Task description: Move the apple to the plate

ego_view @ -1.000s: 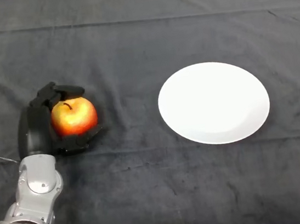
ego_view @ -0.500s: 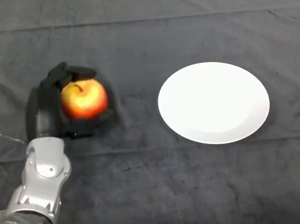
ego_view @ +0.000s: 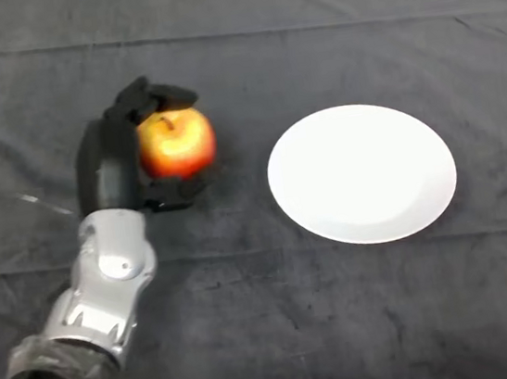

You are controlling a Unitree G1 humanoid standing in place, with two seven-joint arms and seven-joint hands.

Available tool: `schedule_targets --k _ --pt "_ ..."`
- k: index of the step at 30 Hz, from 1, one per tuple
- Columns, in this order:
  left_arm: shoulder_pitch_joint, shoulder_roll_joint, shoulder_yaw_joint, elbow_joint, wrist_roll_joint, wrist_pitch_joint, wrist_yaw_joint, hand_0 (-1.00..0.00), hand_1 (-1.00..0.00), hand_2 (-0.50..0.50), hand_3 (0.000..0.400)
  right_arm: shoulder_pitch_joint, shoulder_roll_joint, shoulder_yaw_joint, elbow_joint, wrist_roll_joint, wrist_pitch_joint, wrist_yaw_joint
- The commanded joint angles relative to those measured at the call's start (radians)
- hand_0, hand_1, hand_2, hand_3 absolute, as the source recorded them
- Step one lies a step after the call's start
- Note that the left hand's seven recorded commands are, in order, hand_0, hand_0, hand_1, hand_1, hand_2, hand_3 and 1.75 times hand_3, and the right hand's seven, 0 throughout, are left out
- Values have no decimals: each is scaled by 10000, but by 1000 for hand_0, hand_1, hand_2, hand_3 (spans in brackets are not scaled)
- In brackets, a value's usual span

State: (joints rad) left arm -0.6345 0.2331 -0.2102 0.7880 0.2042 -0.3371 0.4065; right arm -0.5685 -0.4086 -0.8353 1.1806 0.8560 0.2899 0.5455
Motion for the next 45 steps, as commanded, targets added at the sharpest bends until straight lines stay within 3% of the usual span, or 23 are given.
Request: schedule_targets --k 1,22,32,45 --pt "-947 -150 -379 -276 218 80 217 -1000 -1000 0 400 -252 -138 -154 86 -115 50 -99" --pt "-2478 -1300 -2704 1673 -684 -103 830 -1000 -1000 0 400 -260 -152 -158 111 -108 54 -92" --pt "-3025 -1761 -4471 2162 -1717 39 1066 -1000 -1000 0 400 -273 -167 -166 149 -102 54 -76" --pt "-3308 -1842 -6819 1923 -3149 314 1196 -1000 -1000 0 400 -291 -187 -176 202 -98 50 -51"
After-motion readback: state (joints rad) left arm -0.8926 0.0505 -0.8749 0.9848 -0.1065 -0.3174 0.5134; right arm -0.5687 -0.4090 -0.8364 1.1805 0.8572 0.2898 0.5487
